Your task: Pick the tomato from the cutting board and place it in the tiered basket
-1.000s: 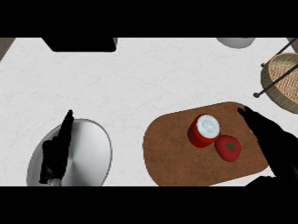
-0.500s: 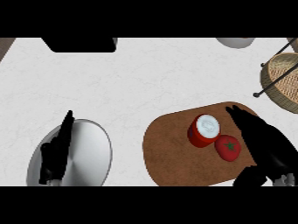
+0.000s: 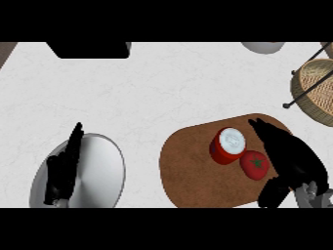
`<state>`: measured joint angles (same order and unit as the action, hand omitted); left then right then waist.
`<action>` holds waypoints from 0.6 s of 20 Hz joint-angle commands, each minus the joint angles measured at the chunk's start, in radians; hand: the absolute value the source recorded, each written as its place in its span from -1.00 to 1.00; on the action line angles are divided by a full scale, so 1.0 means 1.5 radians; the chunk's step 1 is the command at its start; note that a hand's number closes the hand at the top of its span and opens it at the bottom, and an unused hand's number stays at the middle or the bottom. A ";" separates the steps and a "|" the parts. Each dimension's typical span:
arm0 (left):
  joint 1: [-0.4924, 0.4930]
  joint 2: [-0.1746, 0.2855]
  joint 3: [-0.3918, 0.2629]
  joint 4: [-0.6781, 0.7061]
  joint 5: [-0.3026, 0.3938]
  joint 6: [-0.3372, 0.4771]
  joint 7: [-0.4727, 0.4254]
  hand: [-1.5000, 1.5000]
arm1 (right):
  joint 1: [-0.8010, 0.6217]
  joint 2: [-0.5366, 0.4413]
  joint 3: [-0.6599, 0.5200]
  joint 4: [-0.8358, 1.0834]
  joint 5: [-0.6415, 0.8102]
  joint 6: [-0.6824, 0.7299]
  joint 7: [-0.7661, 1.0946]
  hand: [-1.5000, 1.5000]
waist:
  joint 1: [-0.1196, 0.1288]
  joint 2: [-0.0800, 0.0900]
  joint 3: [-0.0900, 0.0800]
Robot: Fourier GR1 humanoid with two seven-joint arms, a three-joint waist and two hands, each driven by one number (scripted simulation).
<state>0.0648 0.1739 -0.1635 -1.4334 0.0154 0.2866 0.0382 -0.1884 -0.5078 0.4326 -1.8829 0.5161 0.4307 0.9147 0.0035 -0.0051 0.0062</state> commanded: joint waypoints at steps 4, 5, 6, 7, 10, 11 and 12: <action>0.052 -0.002 -0.008 -0.045 -0.015 -0.006 0.015 0.00 | 0.030 0.029 -0.004 -0.023 0.015 0.065 0.052 -1.00 | 0.000 0.002 -0.004; 0.023 -0.006 0.012 0.032 0.002 -0.025 -0.032 0.00 | -0.025 0.041 -0.010 0.066 0.022 0.061 0.027 -1.00 | 0.002 0.004 -0.004; 0.001 -0.017 0.014 0.033 -0.007 -0.013 -0.014 0.00 | 0.009 0.044 -0.013 0.030 0.019 0.068 0.032 -1.00 | -0.002 0.003 -0.004; 0.007 -0.021 0.003 0.027 -0.009 -0.015 -0.006 0.00 | -0.027 0.071 -0.002 0.089 0.028 0.060 0.032 -1.00 | 0.002 0.004 -0.004; 0.016 -0.002 0.024 0.017 0.000 -0.034 -0.011 0.00 | 0.020 0.073 -0.005 0.061 0.042 0.054 0.030 -1.00 | -0.001 0.003 -0.004; -0.041 -0.025 0.031 0.082 -0.014 -0.015 -0.026 0.00 | 0.033 0.063 -0.014 0.045 0.037 0.067 0.023 -1.00 | -0.005 0.004 -0.004; 0.008 -0.007 0.033 0.046 -0.006 -0.031 -0.031 0.00 | 0.015 0.055 -0.043 0.064 0.028 0.077 0.006 -1.00 | -0.002 0.003 -0.004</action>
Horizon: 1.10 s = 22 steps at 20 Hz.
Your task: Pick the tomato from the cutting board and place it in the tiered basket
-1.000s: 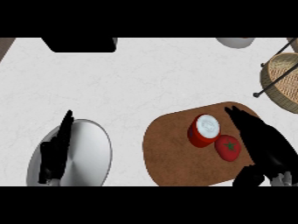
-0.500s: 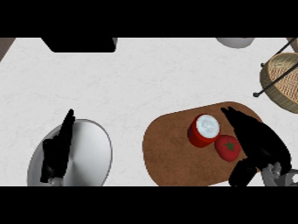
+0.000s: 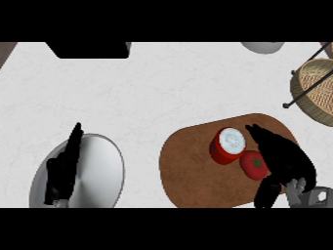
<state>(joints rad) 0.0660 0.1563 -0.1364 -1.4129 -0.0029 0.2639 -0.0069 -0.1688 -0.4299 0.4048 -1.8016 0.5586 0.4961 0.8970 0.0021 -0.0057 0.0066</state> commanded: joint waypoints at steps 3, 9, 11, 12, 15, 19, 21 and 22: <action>0.040 -0.013 -0.015 -0.020 -0.015 0.001 0.031 0.00 | 0.016 0.007 -0.029 0.027 0.008 0.035 -0.016 -1.00 | 0.000 0.003 -0.004; 0.028 -0.017 0.007 0.026 -0.016 -0.020 -0.012 0.00 | 0.002 0.054 -0.034 0.083 0.066 0.009 -0.049 1.00 | 0.000 0.004 -0.004; 0.013 -0.015 0.007 0.005 -0.016 -0.023 0.024 0.00 | 0.002 0.066 -0.011 0.145 0.102 -0.030 -0.104 1.00 | 0.001 0.004 -0.004; 0.019 -0.024 0.011 0.023 -0.016 -0.020 -0.002 0.00 | 0.001 0.030 -0.047 0.139 0.085 -0.011 -0.148 1.00 | 0.001 0.004 -0.004; -0.025 -0.015 0.025 0.003 -0.009 -0.028 0.060 0.00 | 0.003 0.066 -0.027 0.136 0.099 -0.025 -0.151 1.00 | 0.000 0.004 -0.004; -0.021 -0.019 0.029 0.024 -0.018 -0.024 0.033 0.00 | 0.029 0.036 0.034 0.116 0.199 -0.080 -0.200 1.00 | -0.001 0.004 -0.004; 0.012 -0.013 0.037 0.036 -0.010 -0.044 -0.015 0.00 | 0.017 0.020 0.007 0.148 0.211 -0.100 -0.252 1.00 | 0.000 0.004 -0.004; -0.026 -0.024 0.033 0.030 -0.011 -0.033 0.041 0.00 | 0.008 0.051 0.026 0.198 0.245 -0.156 -0.255 1.00 | 0.001 0.005 -0.004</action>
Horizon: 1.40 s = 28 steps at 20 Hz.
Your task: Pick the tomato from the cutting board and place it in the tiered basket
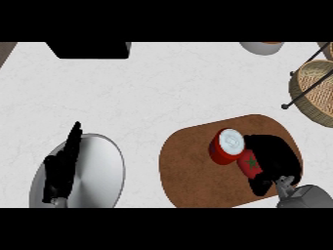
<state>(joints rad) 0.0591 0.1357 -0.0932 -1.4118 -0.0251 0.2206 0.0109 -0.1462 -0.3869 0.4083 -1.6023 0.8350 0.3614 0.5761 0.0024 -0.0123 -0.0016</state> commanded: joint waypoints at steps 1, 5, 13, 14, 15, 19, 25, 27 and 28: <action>0.022 -0.011 -0.008 0.025 -0.003 -0.014 -0.007 0.00 | -0.032 0.018 -0.009 0.036 0.042 -0.030 -0.030 1.00 | 0.001 0.008 0.001; 0.061 -0.017 -0.011 -0.004 -0.009 0.007 -0.021 0.00 | 0.077 -0.147 -0.197 0.009 -0.075 -0.072 -0.161 1.00 | -0.015 0.007 0.003; 0.077 -0.019 -0.005 -0.003 -0.011 0.015 -0.025 0.00 | 0.124 -0.267 -0.520 0.140 -0.311 -0.065 -0.341 1.00 | -0.035 0.004 0.002; 0.060 -0.003 0.023 0.027 0.001 0.005 -0.044 0.00 | 0.142 -0.294 -0.555 0.131 -0.333 -0.055 -0.374 1.00 | -0.048 0.003 0.001; 0.070 -0.006 0.001 -0.024 -0.002 0.001 -0.008 0.00 | 0.126 -0.301 -0.590 0.130 -0.365 -0.039 -0.363 1.00 | -0.034 0.001 0.001; 0.047 -0.005 0.011 -0.013 -0.001 0.006 0.010 0.00 | 0.115 -0.342 -0.717 0.145 -0.467 0.005 -0.377 1.00 | -0.031 0.002 0.001; 0.061 -0.014 -0.002 -0.030 -0.003 -0.002 0.007 0.00 | 0.159 -0.444 -0.866 0.132 -0.501 0.063 -0.442 1.00 | -0.019 0.004 0.001; 0.016 -0.020 0.010 0.038 -0.011 0.003 -0.018 0.00 | 0.145 -0.458 -0.888 0.096 -0.525 0.093 -0.368 1.00 | -0.017 0.006 0.000; 0.035 0.001 0.016 -0.013 0.011 -0.026 0.018 0.00 | 0.116 -0.444 -0.855 0.130 -0.500 0.061 -0.387 1.00 | -0.003 0.008 0.001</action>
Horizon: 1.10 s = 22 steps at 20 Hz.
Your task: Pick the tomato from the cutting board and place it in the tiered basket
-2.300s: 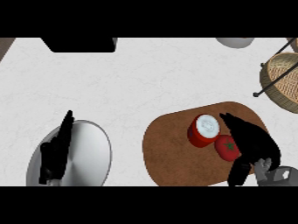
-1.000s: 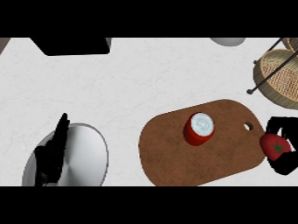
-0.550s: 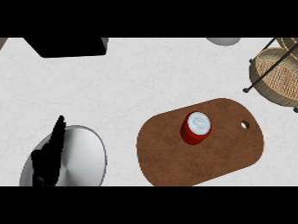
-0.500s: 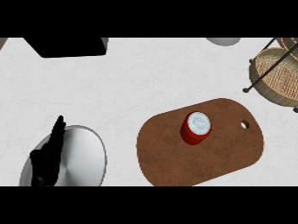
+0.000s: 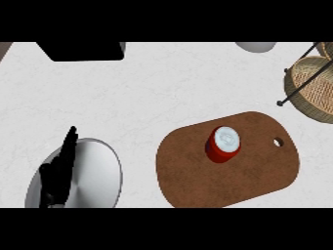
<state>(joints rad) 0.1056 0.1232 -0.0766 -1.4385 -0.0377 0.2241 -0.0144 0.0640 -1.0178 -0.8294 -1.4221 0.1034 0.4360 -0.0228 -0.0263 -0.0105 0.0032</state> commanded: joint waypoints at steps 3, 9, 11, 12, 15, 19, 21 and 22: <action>-0.015 -0.010 -0.020 -0.011 -0.014 0.001 0.074 0.00 | -0.059 -0.050 -0.011 -0.003 -0.002 0.008 0.061 1.00 | 0.020 0.007 -0.002; -0.013 -0.027 -0.021 0.053 -0.024 -0.005 0.002 0.00 | -0.168 -0.084 0.063 0.063 -0.010 -0.015 0.129 1.00 | 0.028 0.009 -0.003; -0.016 -0.018 -0.020 0.014 -0.018 -0.015 0.044 0.00 | -0.206 -0.110 0.095 0.120 0.001 -0.020 0.118 1.00 | 0.031 0.010 -0.002; 0.024 -0.015 -0.030 -0.025 -0.017 -0.021 0.033 0.00 | -0.215 -0.098 0.117 0.120 0.015 -0.038 0.125 1.00 | 0.033 0.009 -0.002; -0.021 -0.015 -0.011 0.017 -0.008 -0.028 0.034 0.00 | -0.293 -0.096 0.184 0.125 0.013 -0.056 0.173 1.00 | 0.034 0.010 -0.003; -0.057 -0.038 -0.015 0.054 -0.027 -0.007 0.028 0.00 | -0.337 -0.072 0.243 0.201 0.052 -0.078 0.094 1.00 | 0.032 0.011 -0.002; -0.027 -0.016 -0.022 0.002 -0.028 -0.022 0.045 0.00 | -0.419 -0.084 0.293 0.258 0.064 -0.070 0.120 1.00 | 0.050 0.013 -0.002; -0.026 -0.027 -0.014 0.015 -0.026 -0.009 0.048 0.00 | -0.396 -0.087 0.293 0.270 0.078 -0.057 0.068 1.00 | 0.037 0.011 -0.002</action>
<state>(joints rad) 0.0577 0.0933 -0.0966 -1.4313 -0.0758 0.2064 0.0274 -0.4570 -1.1506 -0.4727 -1.1020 0.1748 0.3477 0.1359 0.0322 0.0023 0.0032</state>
